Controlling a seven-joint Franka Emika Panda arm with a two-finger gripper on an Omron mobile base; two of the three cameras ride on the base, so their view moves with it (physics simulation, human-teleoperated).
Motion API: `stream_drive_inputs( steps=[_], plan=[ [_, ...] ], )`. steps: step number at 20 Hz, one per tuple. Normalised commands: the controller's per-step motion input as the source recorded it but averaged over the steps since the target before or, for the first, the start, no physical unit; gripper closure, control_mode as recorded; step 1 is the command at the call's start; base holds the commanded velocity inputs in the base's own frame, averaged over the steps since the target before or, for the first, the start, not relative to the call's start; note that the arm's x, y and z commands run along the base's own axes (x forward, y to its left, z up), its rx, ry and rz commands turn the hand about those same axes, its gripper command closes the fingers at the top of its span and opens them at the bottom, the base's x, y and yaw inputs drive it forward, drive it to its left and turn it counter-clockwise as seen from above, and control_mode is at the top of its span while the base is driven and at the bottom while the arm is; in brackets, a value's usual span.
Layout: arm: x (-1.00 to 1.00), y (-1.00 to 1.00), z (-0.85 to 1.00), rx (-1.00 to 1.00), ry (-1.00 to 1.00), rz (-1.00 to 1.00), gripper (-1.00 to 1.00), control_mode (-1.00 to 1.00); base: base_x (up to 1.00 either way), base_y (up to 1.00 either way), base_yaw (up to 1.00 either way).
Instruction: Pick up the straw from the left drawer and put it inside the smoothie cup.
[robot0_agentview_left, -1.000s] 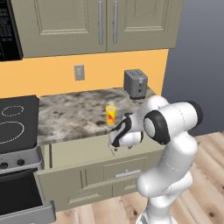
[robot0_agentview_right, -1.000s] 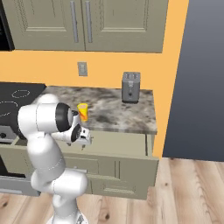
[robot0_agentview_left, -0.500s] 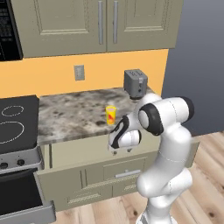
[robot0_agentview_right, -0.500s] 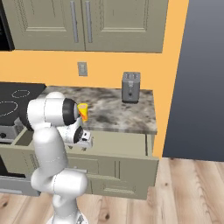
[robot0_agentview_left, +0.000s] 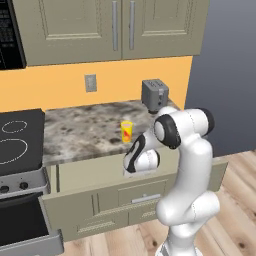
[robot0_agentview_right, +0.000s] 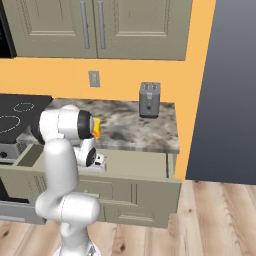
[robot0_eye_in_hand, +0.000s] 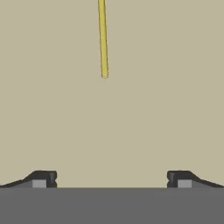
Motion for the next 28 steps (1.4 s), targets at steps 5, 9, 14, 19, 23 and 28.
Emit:
stream_drive_inputs(
  steps=[5,9,14,19,23,28],
  plan=[
    [-0.26,0.00,-0.31,-0.03,0.14,0.00,-1.00,-1.00,0.00,0.00,0.00],
    [-0.85,0.00,-0.23,-0.04,0.16,0.00,-1.00,-1.00,0.00,0.00,0.00],
    [-1.00,0.00,-0.04,-0.02,0.04,0.01,-1.00,-1.00,0.00,0.00,0.00],
    [-0.97,0.00,0.05,0.00,-0.01,0.04,-1.00,-1.00,0.00,0.00,0.00],
    [-0.39,0.00,0.32,0.00,-0.07,0.01,-1.00,-1.00,0.00,0.00,0.00],
    [0.04,0.00,0.38,0.04,-0.09,0.00,-1.00,-1.00,0.00,0.00,0.00]
  ],
)
